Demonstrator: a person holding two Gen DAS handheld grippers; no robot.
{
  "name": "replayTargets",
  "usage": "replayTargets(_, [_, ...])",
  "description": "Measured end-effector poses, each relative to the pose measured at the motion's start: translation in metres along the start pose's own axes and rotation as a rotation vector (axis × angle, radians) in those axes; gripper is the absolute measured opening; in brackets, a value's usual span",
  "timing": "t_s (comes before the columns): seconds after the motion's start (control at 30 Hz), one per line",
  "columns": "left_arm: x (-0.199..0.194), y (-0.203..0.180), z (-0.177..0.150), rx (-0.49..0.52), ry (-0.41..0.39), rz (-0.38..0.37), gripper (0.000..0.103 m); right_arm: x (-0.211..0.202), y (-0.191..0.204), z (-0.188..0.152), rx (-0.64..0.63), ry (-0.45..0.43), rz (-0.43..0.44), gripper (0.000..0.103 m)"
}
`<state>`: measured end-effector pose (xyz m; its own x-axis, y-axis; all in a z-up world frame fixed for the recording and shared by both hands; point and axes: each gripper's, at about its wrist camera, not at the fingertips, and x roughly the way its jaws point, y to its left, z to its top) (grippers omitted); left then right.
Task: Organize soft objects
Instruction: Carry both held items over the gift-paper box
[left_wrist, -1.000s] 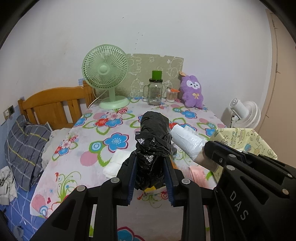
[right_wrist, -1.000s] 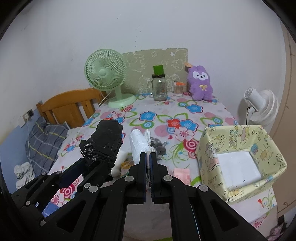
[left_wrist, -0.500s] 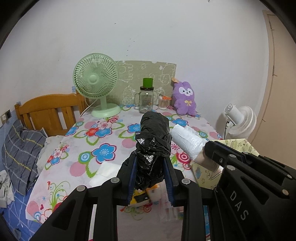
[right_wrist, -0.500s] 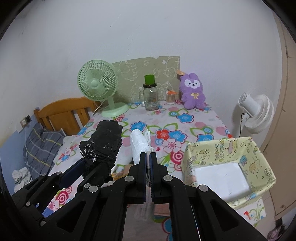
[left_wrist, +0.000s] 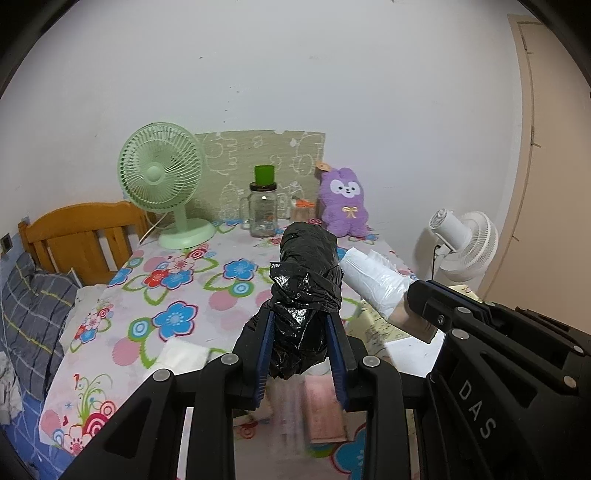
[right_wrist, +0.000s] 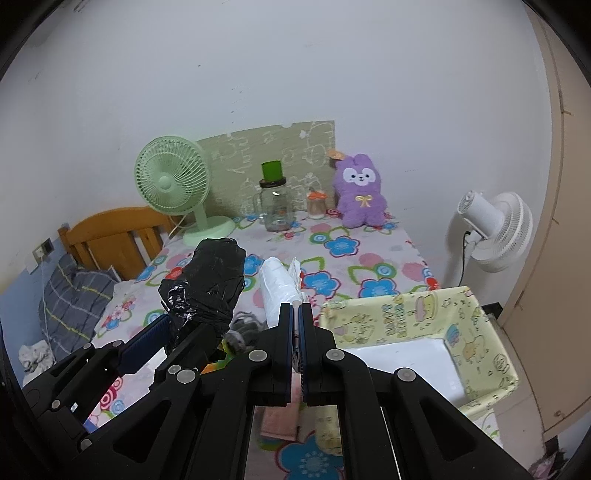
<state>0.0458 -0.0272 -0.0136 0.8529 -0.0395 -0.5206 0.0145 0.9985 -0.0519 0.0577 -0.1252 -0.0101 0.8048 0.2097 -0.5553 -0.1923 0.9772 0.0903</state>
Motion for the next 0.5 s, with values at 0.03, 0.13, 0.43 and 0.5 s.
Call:
replayTargets(0.03, [0.001,-0.004,0.000,0.001,-0.002,-0.004,0.028,-0.001,-0.003,0.000,0.002,-0.002,-0.003,0.006])
replayTargets(0.13, [0.005,-0.014,0.002,0.006,0.001,-0.027,0.028,-0.002,-0.015,0.002,0.008,-0.006,-0.016,0.006])
replayTargets(0.43, [0.016,-0.041,0.004,0.020,0.004,-0.072,0.028,-0.003,-0.043,0.001,0.019,-0.013,-0.058,0.006])
replayTargets(0.5, [0.018,-0.046,0.004,0.024,0.005,-0.081,0.028,-0.003,-0.049,0.001,0.021,-0.013,-0.068,0.006])
